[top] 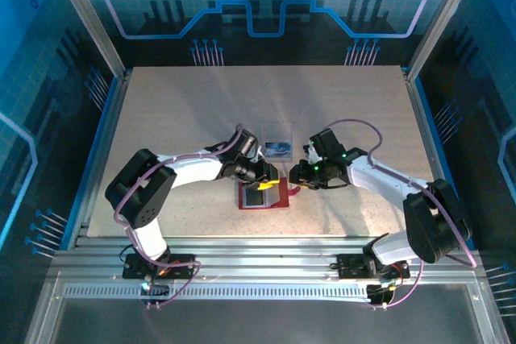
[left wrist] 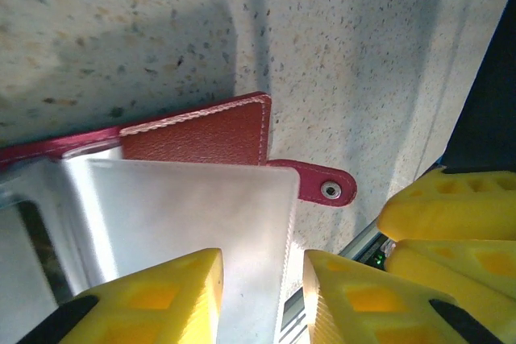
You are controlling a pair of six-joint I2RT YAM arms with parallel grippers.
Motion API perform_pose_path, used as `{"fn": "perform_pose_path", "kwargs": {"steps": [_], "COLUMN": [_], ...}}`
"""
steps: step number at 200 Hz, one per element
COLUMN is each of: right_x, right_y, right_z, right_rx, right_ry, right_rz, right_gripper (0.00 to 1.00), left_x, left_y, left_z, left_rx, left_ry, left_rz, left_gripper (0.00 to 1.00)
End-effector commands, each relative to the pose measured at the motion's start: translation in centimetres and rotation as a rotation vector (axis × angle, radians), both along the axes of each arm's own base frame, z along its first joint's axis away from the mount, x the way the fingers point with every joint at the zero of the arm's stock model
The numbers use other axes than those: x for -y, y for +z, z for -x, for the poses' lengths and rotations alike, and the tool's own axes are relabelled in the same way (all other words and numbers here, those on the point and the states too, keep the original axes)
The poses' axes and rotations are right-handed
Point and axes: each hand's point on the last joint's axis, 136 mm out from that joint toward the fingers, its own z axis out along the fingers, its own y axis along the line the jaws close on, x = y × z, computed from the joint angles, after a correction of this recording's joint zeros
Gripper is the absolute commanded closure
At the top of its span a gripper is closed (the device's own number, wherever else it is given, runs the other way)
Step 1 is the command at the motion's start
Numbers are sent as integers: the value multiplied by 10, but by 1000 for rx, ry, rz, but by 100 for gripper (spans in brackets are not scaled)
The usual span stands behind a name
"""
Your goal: Take the credit cards out of the card holder
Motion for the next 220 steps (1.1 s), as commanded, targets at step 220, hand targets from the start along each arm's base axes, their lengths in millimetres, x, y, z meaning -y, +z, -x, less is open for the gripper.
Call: {"fn": "perform_pose_path", "kwargs": {"steps": [220], "right_x": [22], "right_y": [-34], "right_z": [1], "right_rx": [-54], "right_ry": [27], "right_rz": [99], "right_gripper": [70], "left_x": [-5], "left_y": [19], "left_z": [2], "left_rx": [37], "left_ry": [-5], "left_rz": [-69], "left_gripper": [63]}}
